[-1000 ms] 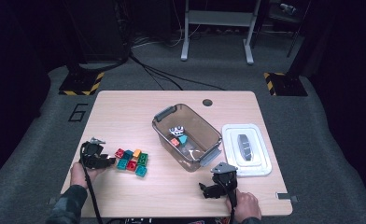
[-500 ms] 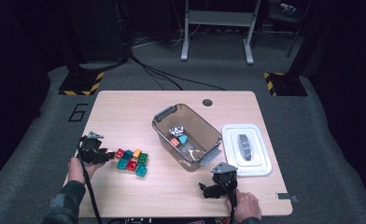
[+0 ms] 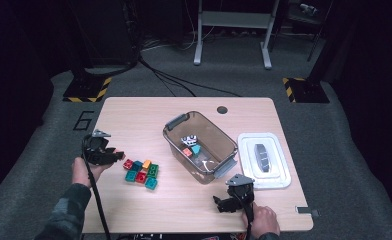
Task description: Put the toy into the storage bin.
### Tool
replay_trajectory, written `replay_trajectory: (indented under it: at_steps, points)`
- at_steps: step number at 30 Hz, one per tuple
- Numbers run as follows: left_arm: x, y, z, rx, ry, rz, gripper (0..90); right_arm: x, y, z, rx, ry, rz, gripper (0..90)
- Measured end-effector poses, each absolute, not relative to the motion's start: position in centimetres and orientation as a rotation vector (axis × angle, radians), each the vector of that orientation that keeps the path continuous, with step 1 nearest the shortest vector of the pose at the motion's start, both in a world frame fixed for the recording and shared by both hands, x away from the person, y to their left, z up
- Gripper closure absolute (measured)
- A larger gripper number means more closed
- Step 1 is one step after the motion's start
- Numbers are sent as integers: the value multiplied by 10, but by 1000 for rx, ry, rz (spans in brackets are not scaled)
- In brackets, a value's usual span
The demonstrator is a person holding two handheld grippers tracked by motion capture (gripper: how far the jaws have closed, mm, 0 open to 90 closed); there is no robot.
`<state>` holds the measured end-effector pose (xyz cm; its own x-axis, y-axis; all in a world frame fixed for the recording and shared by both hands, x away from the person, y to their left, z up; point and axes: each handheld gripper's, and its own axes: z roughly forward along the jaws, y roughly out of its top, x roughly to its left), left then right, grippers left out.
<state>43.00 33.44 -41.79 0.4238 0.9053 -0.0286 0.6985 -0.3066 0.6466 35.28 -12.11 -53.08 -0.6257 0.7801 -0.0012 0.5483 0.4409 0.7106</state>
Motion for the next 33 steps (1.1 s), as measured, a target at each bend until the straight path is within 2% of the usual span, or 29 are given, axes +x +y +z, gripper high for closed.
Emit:
replay_trajectory:
  at_steps: [16,33]
  points:
    - [447,306,-374,2119,1242,512,591,353,-120,-531,1146,2359,989,0]
    - [464,255,-331,2173,1081,549,591,353,-120,-531,1147,2360,989,0]
